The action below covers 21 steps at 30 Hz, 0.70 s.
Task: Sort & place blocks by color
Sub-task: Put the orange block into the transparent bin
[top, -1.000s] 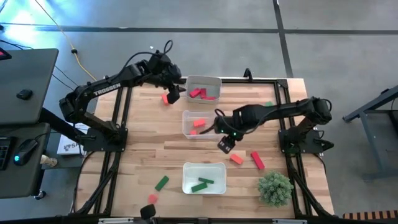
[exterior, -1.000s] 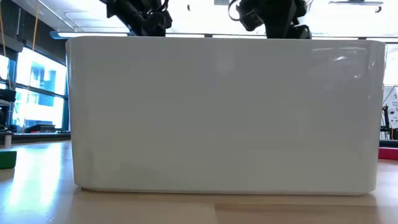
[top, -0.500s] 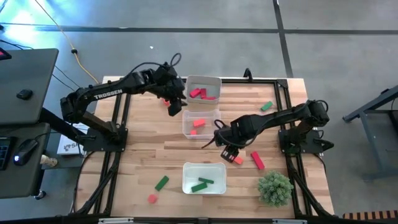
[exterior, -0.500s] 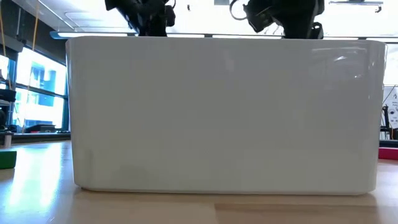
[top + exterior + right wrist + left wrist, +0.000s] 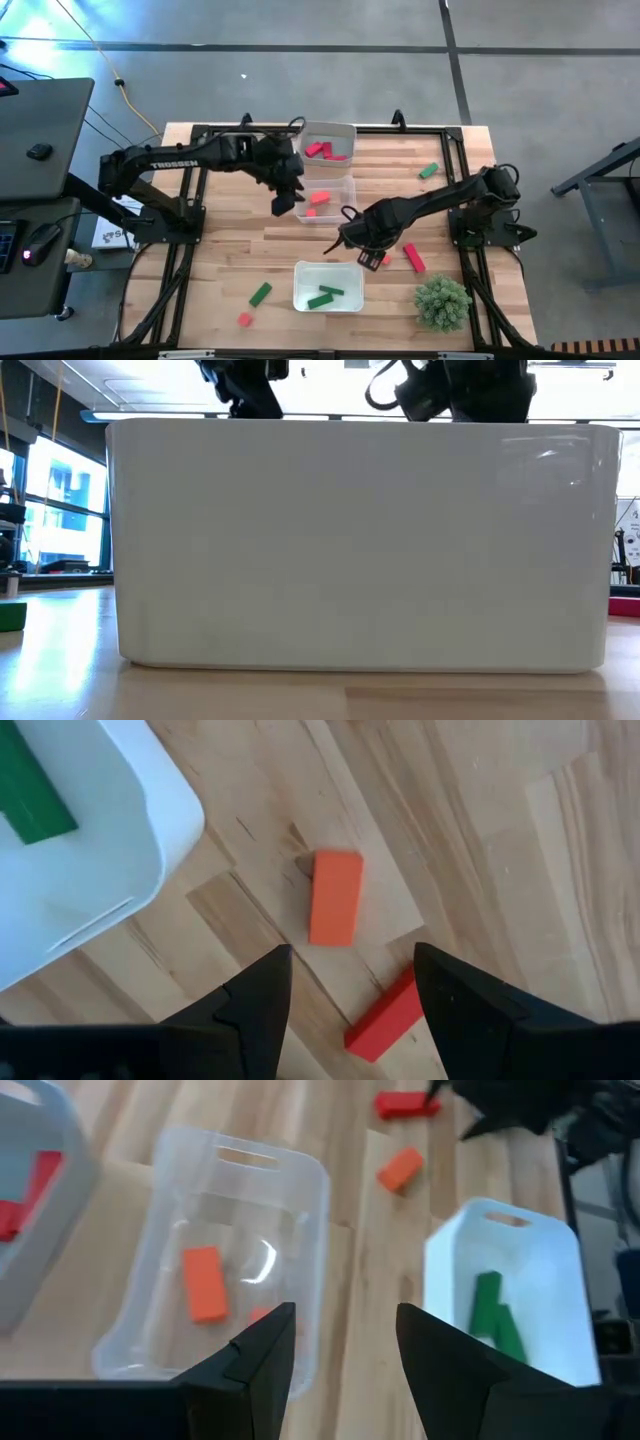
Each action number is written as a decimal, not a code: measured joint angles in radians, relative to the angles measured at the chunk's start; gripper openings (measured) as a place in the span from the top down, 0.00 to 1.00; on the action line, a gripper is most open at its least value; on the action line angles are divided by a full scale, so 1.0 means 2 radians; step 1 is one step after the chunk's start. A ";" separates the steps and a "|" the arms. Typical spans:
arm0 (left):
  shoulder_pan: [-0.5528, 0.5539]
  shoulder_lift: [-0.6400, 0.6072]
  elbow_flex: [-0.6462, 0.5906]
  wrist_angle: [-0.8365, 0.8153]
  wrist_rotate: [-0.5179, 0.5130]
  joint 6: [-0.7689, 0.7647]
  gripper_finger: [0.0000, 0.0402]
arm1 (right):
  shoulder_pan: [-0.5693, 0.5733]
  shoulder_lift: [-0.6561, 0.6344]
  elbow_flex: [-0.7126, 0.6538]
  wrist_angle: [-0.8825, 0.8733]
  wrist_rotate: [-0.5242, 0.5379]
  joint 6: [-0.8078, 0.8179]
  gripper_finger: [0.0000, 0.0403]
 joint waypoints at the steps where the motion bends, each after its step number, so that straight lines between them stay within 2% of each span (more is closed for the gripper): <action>1: -0.007 0.000 0.000 -0.001 0.000 -0.001 0.59 | 0.002 0.003 0.000 0.000 0.000 0.000 0.50; 12: -0.059 0.000 0.000 -0.020 -0.013 -0.020 0.59 | 0.010 0.048 0.000 -0.003 0.001 -0.041 0.50; 16: -0.066 0.000 0.000 -0.021 -0.024 -0.022 0.59 | 0.010 0.055 0.000 -0.020 0.027 -0.053 0.50; 21: -0.069 0.000 0.000 -0.024 -0.032 -0.022 0.59 | 0.006 0.039 -0.050 -0.019 0.019 -0.053 0.50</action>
